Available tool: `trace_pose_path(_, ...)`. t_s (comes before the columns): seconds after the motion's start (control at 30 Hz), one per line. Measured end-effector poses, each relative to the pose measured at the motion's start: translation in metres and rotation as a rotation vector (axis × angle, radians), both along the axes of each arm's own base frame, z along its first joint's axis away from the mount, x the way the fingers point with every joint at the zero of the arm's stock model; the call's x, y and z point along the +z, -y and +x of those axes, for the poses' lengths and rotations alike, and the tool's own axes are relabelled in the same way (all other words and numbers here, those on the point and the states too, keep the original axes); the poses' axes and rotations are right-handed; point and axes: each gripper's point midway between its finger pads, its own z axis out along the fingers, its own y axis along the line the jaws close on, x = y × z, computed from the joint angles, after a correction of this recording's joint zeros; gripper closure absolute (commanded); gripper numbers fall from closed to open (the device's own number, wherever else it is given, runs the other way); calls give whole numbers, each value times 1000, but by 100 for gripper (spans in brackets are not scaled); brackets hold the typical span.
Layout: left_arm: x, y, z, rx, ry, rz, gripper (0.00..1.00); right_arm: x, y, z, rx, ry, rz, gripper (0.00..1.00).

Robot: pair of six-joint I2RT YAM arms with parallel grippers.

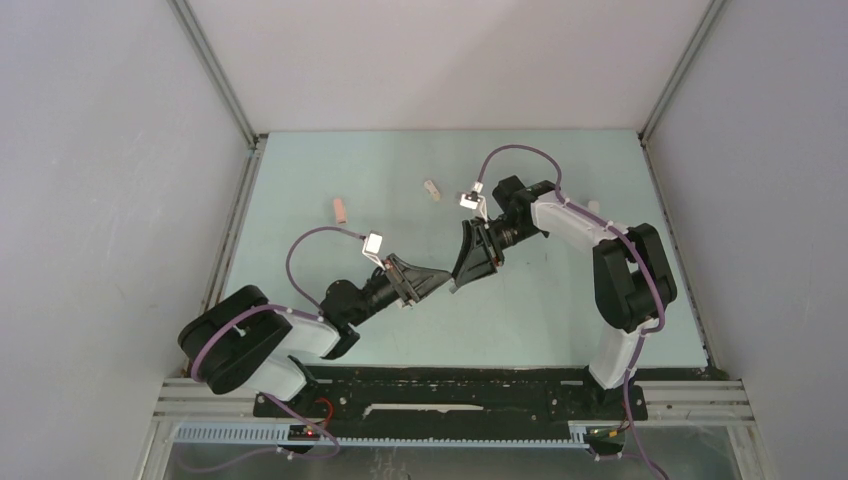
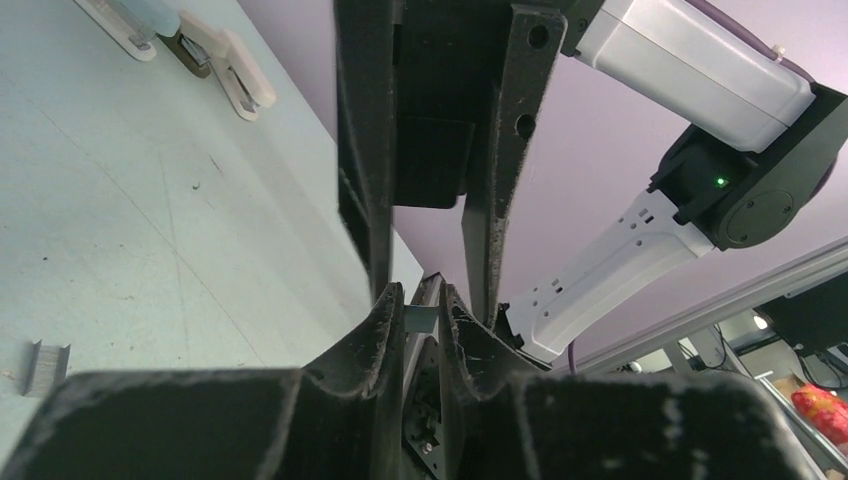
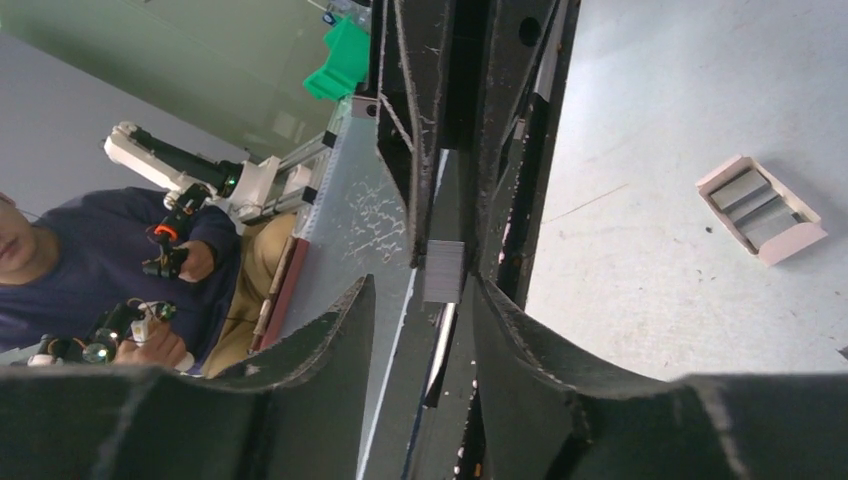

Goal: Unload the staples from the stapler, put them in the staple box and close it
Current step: Pick up the staple from the center of the board, then place the staple in the staple box.

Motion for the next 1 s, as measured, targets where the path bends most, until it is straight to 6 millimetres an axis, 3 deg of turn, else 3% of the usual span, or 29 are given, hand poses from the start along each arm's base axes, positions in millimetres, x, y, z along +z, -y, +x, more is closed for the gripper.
trace_pose_path(0.07, 0, 0, 0, 0, 0, 0, 89, -1, 1, -1, 1, 5, -1, 3)
trace_pose_path(0.1, 1, 0, 0, -1, 2, -1, 89, -1, 1, -1, 1, -4, -7, 1)
trace_pose_path(0.43, 7, -7, -2, 14, 18, -19, 89, -16, 7, 5, -13, 62, -74, 0)
trace_pose_path(0.67, -16, -34, -5, 77, -30, 20, 89, -30, 22, 27, -76, 187, -192, 0)
trace_pose_path(0.83, -30, -45, -4, 124, -83, 95, 89, -16, 30, 36, -136, 345, -237, 0)
trace_pose_path(1.0, -47, -63, 9, 246, -156, 281, 89, 1, 33, 39, -174, 438, -238, 0)
